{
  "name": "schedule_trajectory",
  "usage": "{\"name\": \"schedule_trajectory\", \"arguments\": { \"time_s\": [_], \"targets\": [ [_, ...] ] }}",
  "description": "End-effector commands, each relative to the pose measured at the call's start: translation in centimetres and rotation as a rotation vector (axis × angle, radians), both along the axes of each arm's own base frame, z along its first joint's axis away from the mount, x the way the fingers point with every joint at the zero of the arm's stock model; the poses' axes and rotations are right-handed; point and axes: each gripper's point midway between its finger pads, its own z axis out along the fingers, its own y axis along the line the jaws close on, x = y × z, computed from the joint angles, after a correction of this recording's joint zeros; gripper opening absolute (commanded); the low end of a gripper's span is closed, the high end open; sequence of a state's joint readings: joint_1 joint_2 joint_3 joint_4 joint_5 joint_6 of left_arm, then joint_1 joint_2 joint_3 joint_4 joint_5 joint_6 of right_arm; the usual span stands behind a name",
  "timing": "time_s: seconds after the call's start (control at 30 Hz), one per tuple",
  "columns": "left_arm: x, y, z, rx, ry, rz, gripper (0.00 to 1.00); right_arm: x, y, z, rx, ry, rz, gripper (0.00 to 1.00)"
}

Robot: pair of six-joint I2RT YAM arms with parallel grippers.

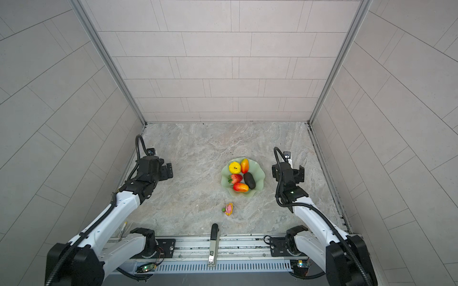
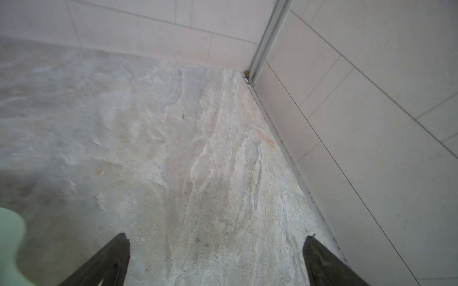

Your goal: Place and organize the fake fruits in the fruit bowl

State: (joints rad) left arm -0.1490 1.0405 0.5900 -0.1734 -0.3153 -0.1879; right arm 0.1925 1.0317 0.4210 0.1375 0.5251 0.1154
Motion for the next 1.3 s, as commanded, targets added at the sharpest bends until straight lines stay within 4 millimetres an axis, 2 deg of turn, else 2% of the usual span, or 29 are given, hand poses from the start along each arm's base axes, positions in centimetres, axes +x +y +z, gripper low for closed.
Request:
{"name": "schedule_trajectory", "arguments": {
  "time_s": [0.0,0.3,0.43,0.53,0.63,0.67,0.73,0.8,0.9,0.97,1.27],
  "targets": [
    [2.7,2.6,4.4,0.108,-0.236,0.141,1.0,2.1,-2.0,2.2,0.0,-0.158,-0.099,1.0],
    [4.0,5.2,0.1,0.063,-0.254,0.185,1.0,5.3,-1.1,-1.5,0.025,-0.133,-0.047,1.0],
    [5.0,5.4,-2.2,0.048,-0.252,0.17,1.0,6.9,-1.0,-3.2,0.031,-0.101,-0.017,1.0],
    [6.4,4.6,-3.2,-0.037,-0.256,0.107,1.0,6.8,-1.1,-3.3,0.053,-0.09,-0.018,1.0],
    [7.5,2.5,-4.4,-0.001,-0.222,-0.003,1.0,7.0,-1.1,-3.5,0.06,-0.083,-0.014,1.0],
    [7.6,1.9,-5.7,0.023,-0.22,-0.027,1.0,7.0,-1.1,-3.4,0.06,-0.082,-0.015,1.0],
    [8.1,1.8,-4.7,0.036,-0.316,-0.026,1.0,7.1,-1.1,-3.5,0.061,-0.08,-0.014,1.0],
    [7.8,1.8,-5.3,0.03,-0.198,-0.025,1.0,7.1,-1.1,-3.6,0.06,-0.076,-0.014,1.0],
    [8.1,1.8,-5.1,0.031,-0.264,-0.023,1.0,7.1,-1.1,-3.6,0.061,-0.078,-0.015,1.0],
    [7.9,1.7,-5.3,0.031,-0.203,-0.033,1.0,7.1,-1.2,-3.5,0.06,-0.079,-0.015,1.0],
    [8.0,1.4,-5.1,0.038,-0.22,-0.048,1.0,7.0,-1.2,-3.5,0.059,-0.081,-0.014,1.0]
  ]
}}
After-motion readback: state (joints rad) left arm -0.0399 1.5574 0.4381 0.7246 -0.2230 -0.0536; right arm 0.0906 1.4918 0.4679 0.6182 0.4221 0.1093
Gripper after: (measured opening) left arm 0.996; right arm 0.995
